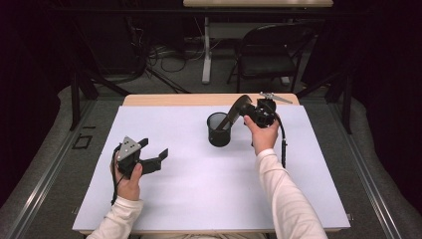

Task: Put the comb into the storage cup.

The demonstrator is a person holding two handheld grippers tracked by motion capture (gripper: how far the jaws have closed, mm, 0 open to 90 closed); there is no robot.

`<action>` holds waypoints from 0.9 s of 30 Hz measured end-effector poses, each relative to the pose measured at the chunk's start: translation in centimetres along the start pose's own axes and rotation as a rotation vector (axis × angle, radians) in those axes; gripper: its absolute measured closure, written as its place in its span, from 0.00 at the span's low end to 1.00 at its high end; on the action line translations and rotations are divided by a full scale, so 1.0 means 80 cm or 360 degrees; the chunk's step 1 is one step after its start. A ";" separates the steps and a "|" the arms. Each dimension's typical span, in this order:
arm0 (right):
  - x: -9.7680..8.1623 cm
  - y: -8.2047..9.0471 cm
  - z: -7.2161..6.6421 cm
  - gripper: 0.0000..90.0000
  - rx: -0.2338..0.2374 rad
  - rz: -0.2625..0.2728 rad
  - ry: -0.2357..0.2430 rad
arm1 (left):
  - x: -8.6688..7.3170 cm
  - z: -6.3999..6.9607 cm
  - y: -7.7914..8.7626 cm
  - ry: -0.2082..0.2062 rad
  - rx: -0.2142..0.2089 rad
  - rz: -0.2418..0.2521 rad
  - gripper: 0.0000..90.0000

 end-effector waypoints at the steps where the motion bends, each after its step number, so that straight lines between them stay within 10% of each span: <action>1: 0.000 0.001 0.000 0.51 -0.0003 -0.0002 0.0008 | 0.000 0.000 -0.001 0.0000 -0.0001 0.0004 0.17; 27: 0.000 0.039 -0.009 0.39 -0.0041 0.0020 0.0169 | 0.002 -0.004 -0.001 0.0021 0.0002 0.0001 0.17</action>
Point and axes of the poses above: each handheld gripper's, and its own axes: y roughly backward along the jaws, x roughly out of its top, z roughly to its right, the point moved 3 cm from there along -y, roughly forward along the jaws, and after that the axes turned 8 degrees about -y, right-handed, at the moved point
